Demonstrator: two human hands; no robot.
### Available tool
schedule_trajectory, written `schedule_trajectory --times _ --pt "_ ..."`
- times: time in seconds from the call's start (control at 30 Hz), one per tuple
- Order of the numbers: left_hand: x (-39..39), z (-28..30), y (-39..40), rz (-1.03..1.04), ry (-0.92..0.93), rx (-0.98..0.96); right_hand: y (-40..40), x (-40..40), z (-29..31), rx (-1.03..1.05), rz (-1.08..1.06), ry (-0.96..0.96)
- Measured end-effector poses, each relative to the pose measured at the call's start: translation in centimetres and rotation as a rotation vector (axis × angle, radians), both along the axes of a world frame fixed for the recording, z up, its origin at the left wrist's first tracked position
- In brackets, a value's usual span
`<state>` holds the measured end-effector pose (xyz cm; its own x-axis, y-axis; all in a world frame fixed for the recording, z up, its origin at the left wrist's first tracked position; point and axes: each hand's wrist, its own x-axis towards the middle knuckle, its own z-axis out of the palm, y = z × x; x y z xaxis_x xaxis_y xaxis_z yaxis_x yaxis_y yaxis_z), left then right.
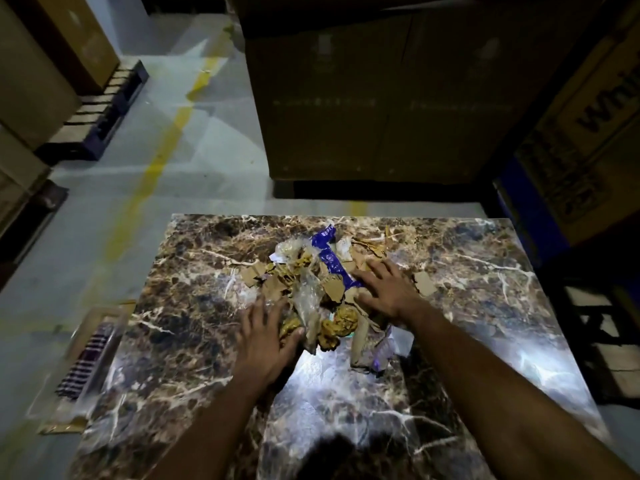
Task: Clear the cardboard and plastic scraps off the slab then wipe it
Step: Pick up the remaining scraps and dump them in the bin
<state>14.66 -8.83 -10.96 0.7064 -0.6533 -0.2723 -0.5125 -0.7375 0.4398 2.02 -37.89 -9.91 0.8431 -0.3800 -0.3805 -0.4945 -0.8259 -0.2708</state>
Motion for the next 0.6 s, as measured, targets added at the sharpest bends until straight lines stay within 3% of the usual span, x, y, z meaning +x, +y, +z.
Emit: schedule_trajectory --times 0.27,0.43,0.5,0.6 --pt "-2.8 0.9 -0.1 -0.067 -0.046 -0.129 5.8 -3.8 0.8 -0.043 -0.045 -0.016" --pt "1.5 3.4 -0.8 0.077 -0.228 -0.389 2.8 -0.8 4.0 -0.021 -0.214 -0.309" --pt "4.9 3.6 -2.7 0.097 -0.197 -0.352 1.6 2.0 4.4 0.010 -0.180 -0.343" --pt "9.7 1.8 -5.9 -0.022 -0.098 -0.211 0.9 6.7 3.5 0.027 0.007 -0.217"
